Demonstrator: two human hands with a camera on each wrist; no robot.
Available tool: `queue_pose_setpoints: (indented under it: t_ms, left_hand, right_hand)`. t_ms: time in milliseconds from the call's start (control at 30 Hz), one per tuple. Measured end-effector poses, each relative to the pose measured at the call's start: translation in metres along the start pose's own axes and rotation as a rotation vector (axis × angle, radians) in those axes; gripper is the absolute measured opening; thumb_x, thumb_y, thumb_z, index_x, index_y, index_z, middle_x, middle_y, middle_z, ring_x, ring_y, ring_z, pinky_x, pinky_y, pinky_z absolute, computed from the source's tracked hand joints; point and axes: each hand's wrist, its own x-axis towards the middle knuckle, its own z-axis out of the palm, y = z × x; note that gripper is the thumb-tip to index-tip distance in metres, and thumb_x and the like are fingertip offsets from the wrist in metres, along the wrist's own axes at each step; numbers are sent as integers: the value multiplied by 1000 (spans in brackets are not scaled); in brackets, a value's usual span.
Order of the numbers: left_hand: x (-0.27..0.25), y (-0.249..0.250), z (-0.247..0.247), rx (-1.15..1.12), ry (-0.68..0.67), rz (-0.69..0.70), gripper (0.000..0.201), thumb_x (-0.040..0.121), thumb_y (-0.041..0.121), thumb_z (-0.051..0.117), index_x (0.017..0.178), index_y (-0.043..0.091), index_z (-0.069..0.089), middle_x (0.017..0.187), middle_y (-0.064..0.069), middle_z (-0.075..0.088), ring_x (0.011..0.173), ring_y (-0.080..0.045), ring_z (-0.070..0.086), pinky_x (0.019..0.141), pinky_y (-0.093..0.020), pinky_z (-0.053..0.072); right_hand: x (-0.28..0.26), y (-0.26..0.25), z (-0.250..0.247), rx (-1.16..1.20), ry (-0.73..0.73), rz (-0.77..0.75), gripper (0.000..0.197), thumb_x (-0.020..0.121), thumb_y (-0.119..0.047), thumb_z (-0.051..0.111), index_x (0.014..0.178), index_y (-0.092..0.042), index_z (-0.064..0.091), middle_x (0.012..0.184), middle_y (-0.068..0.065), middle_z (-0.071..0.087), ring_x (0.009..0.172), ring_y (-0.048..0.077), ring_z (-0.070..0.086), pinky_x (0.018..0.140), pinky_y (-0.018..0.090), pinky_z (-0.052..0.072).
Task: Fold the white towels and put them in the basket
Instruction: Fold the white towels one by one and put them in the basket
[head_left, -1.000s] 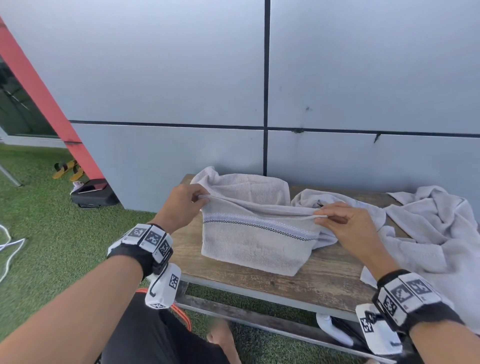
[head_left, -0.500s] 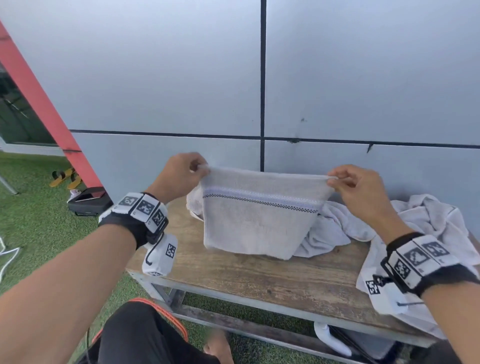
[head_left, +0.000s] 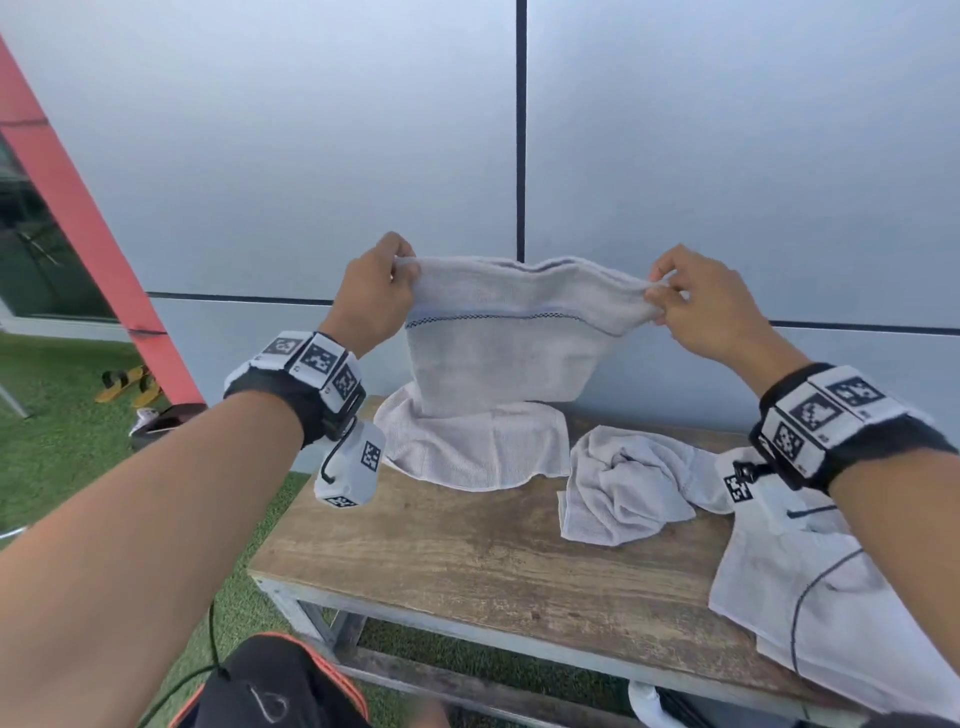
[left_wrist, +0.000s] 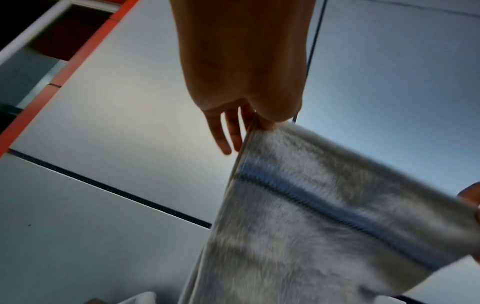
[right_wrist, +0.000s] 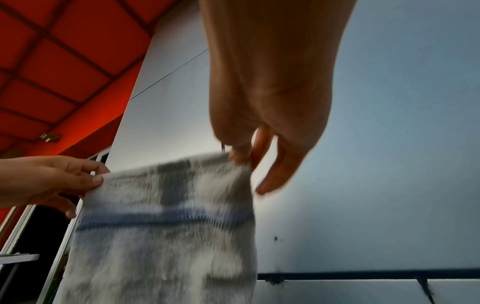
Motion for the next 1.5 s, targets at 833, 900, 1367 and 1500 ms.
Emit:
queue_pose_setpoints:
  t_ms: [833,900,1367,1500]
  left_hand:
    - [-9,-28,3,-292,3,-222,4,100,14,53,100,11,56,92,-19,71,80,-27,74,78,-42,62]
    - [-13,-28,2,-211,-27,-205,7,99,18,54,98,12,56,79,-14,72,65,-22,69,66,-33,56]
    - [-58,-84,55,-41,-497,-485,19,99,20,53,93,4,59,85,-16,63,75,-29,64,72,-46,60]
    - [-77,-117,100,99,-553,-485,20,99,17,48,84,7,56,85,-17,69,70,-31,70,68,-43,61]
  right_hand:
    - [-5,12,42,235,3,115,3,99,-18,56,98,-19,53,106,9,67,100,31,64,90,54,53]
    - [-11,13,42,198,-17,115,4,98,-20,55,95,-18,54,99,13,69,91,32,65,88,53,53]
    - [-44,52,92,161,-438,412,7,98,-17,56,102,-13,53,95,13,61,71,34,69,58,42,61]
    - [-56,86,156,-65,-455,297,10,95,-14,52,102,-13,59,95,8,65,79,24,64,56,31,53]
